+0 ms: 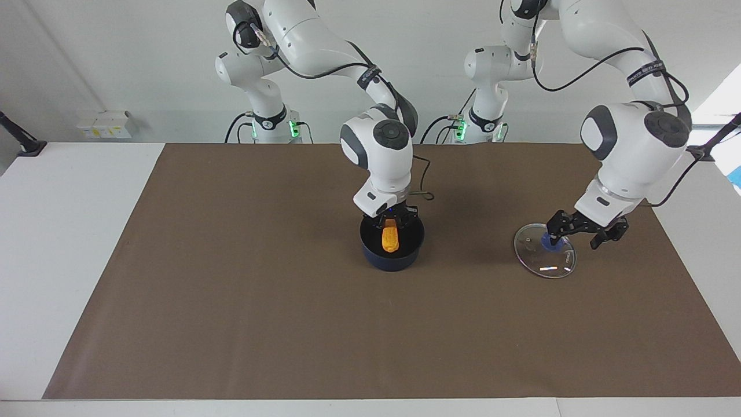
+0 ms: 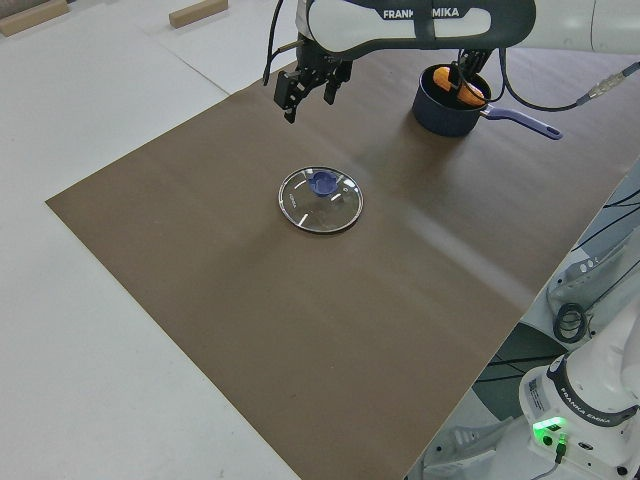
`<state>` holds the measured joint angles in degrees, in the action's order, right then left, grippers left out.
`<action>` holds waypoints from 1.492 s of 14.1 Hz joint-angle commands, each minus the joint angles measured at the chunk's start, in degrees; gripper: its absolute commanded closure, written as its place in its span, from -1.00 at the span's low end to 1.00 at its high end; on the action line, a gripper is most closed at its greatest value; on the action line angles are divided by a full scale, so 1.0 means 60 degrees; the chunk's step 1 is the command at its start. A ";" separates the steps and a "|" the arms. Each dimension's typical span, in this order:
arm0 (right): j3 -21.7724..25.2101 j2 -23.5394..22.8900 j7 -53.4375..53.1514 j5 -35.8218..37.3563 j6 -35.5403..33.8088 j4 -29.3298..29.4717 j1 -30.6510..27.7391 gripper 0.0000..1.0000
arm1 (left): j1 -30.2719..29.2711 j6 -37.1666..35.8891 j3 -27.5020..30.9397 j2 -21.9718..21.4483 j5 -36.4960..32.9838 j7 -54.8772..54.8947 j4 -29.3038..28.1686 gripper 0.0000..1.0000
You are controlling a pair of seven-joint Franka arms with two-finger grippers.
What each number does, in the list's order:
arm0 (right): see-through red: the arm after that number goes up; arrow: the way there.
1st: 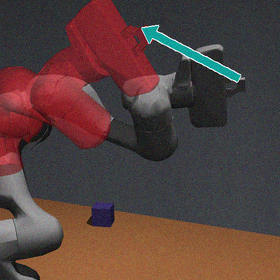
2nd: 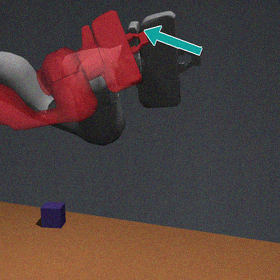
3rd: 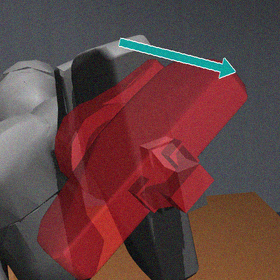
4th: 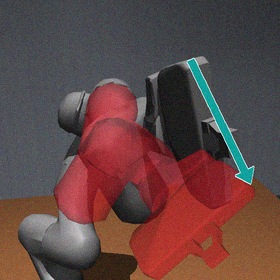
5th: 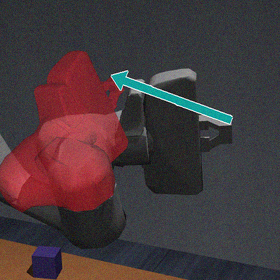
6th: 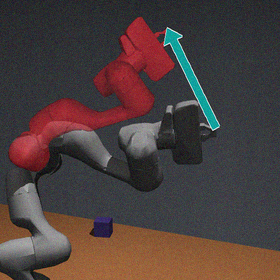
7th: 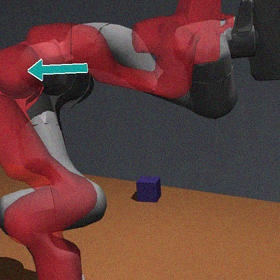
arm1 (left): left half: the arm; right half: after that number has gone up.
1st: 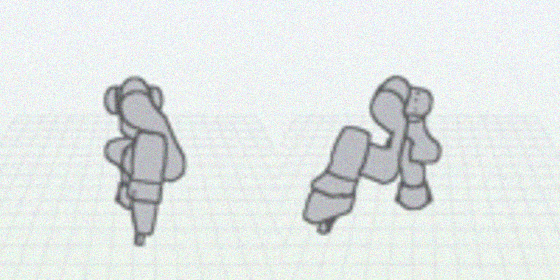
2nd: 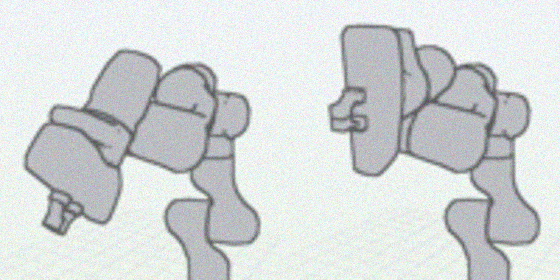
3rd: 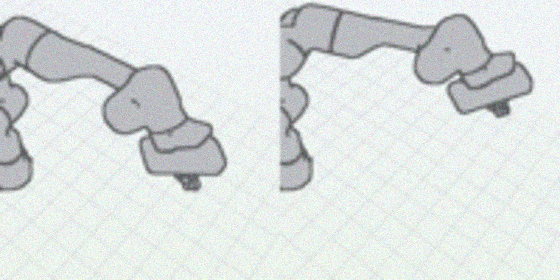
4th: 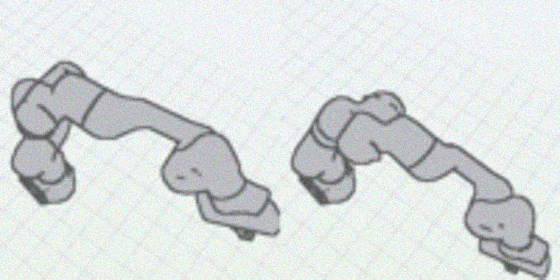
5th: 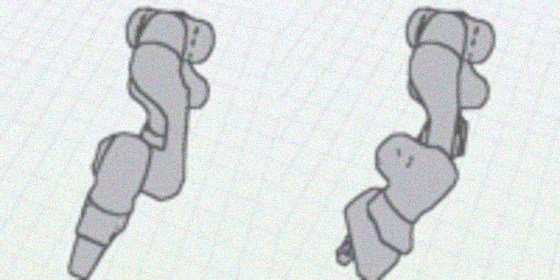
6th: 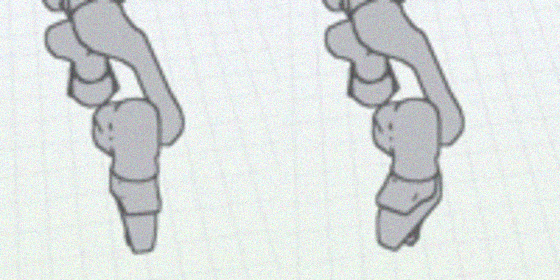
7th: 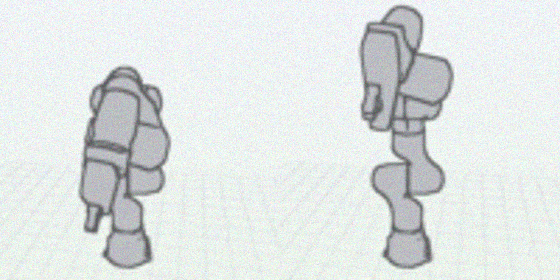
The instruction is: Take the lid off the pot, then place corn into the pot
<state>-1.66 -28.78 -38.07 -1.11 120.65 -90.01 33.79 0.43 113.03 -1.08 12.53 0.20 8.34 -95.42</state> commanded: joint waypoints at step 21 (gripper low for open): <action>0.0086 0.0809 0.0442 -0.0372 0.0400 -0.0525 -0.0211 -1.00 | -0.0085 -0.4468 0.0034 -0.1823 -0.0165 -0.1302 0.1505 -1.00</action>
<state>-1.33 -27.34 -37.21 -3.13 124.56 -92.44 33.41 0.23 87.58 -0.40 2.77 -0.06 0.76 -86.63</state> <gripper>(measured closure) 0.031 0.000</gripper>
